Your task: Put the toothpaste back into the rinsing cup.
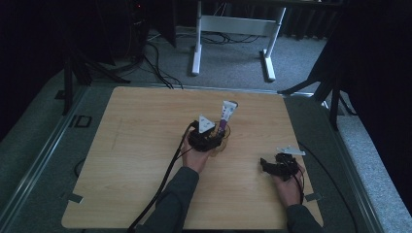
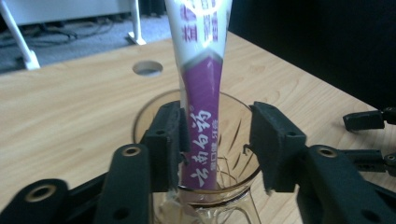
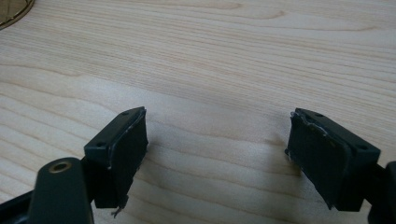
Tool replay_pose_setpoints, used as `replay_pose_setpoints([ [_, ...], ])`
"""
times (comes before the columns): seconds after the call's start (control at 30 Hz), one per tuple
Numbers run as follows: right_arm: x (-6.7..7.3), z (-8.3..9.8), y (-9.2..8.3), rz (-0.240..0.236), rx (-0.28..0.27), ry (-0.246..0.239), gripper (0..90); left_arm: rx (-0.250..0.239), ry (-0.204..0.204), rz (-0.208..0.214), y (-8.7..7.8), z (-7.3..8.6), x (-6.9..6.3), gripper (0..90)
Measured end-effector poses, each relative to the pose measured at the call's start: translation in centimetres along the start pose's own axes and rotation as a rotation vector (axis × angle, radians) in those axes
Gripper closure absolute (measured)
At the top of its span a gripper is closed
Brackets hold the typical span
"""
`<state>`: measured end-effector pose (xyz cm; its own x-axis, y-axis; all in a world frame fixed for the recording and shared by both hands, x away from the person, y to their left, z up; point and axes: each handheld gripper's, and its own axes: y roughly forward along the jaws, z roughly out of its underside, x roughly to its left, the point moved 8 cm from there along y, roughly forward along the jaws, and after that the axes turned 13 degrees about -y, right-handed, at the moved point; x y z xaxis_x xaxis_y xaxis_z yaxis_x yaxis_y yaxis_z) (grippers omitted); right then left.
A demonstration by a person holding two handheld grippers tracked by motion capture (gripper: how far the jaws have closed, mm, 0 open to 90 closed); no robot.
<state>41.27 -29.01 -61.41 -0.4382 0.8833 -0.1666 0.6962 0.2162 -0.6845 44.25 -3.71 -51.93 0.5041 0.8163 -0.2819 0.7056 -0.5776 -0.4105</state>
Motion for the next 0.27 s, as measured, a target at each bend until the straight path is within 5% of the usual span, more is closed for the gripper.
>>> replay_pose_setpoints([
  [0.27, 0.0, 0.0, 0.0, 0.001, -0.001, -0.003, 19.8, -0.036, -0.067, -0.052, -2.4, -0.4, 2.8, 45.8],
])
